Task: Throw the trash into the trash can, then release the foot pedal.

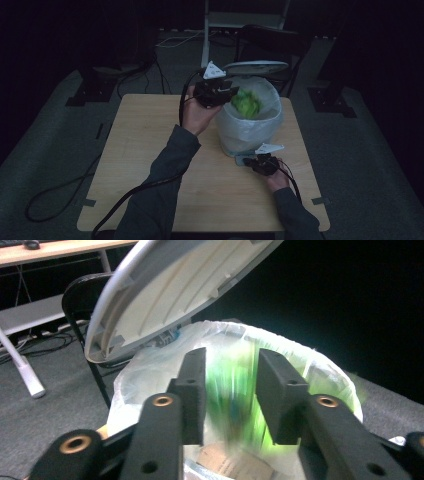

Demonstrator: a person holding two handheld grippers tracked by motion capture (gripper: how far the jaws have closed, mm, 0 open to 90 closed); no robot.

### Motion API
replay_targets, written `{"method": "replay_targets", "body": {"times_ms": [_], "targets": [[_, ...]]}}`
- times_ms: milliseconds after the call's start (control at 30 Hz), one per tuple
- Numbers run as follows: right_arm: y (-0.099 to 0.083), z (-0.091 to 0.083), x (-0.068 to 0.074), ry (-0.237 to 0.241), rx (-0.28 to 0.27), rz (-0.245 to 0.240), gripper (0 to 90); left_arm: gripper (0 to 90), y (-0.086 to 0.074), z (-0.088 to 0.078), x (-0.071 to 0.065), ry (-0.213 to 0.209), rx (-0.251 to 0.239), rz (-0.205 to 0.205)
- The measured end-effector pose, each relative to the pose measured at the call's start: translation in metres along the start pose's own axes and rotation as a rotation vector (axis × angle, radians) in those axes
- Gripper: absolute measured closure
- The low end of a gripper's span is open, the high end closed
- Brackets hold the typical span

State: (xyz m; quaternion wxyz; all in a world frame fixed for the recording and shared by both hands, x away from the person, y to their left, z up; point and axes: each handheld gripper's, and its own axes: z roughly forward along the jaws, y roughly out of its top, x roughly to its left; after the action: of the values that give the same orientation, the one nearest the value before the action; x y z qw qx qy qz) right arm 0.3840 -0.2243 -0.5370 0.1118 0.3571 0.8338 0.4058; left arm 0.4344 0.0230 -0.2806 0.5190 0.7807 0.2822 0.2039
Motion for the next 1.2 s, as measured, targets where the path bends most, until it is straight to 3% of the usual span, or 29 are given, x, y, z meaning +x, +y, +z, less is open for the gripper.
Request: {"method": "replay_targets", "body": {"times_ms": [167,1200], "targets": [[0.000,0.000,0.000,0.001,-0.001,0.001,89.9,60.3,-0.002,-0.003,0.002,-0.004,-0.004,0.001],[0.000,0.000,-0.001,0.005,-0.003,0.003,89.9,58.9,-0.011,-0.017,0.016,0.032,-0.042,-0.049]]}}
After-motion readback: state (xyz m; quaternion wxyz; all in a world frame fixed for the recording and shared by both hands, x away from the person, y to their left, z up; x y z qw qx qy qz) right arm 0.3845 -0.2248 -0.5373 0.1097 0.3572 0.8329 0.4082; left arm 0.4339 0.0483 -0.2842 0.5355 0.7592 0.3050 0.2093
